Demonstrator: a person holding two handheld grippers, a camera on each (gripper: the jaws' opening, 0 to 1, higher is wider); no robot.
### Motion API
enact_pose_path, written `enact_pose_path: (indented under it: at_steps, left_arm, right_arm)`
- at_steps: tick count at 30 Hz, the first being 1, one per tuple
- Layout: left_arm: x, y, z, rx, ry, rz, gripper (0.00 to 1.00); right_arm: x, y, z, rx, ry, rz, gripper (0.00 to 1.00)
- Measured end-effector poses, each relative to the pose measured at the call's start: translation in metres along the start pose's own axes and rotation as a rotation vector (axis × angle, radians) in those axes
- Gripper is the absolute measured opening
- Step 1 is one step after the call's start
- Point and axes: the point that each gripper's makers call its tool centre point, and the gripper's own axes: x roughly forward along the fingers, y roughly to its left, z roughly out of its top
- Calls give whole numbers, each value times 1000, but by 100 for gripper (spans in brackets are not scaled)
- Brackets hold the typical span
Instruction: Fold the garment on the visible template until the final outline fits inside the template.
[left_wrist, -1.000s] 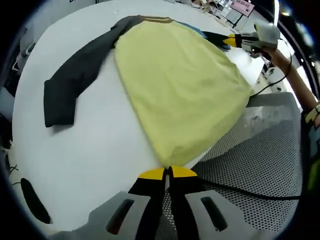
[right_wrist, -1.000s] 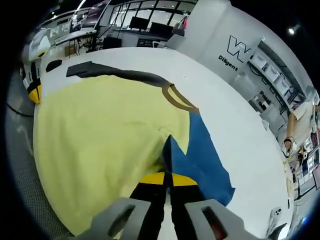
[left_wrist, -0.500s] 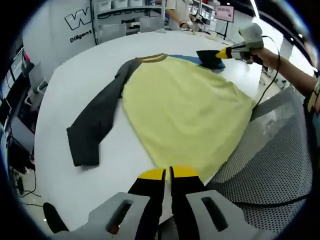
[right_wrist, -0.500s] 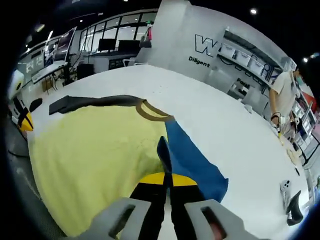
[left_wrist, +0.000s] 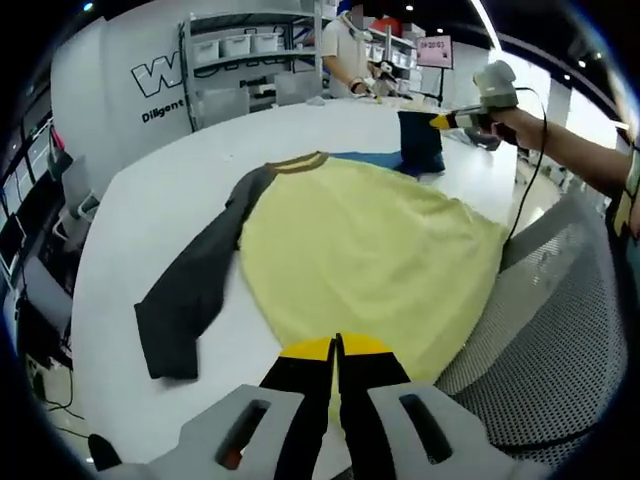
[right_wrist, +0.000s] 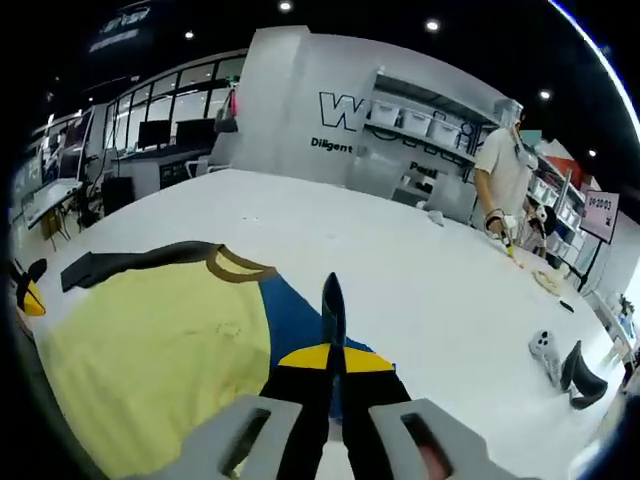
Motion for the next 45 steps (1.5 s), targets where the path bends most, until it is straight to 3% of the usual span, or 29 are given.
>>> enact_pose_path:
  at_steps: [9, 10, 11, 23, 28, 31, 36, 45]
  left_arm:
    - [4, -3, 3, -4, -12, -12, 2]
    - [5, -3, 4, -1, -13, -12, 2]
    - [6, -4, 3, -1, -11, -15, 2]
    - [8, -4, 3, -1, -2, -17, 2]
    - [9, -4, 2, 3, 3, -20, 2]
    - [9, -5, 2, 7, 9, -23, 2]
    - [8, -4, 3, 8, 6, -21, 2]
    - [8, 0, 2, 5, 8, -16, 2]
  right_arm:
    - [-9, -31, 16, 32, -58, -88, 0]
    - [-12, -44, 21, -1, -73, -145, 0]
    - [-12, -48, 25, -19, -86, -157, 0]
    - [-30, -104, 28, 124, -120, -278, 0]
    - [-34, -115, 32, 143, -132, -304, 0]
    - [-38, -118, 42, 180, -173, -314, 0]
    - [-41, -121, 58, 168, -201, -304, 0]
    - [-45, -136, 105, 181, -292, -307, 0]
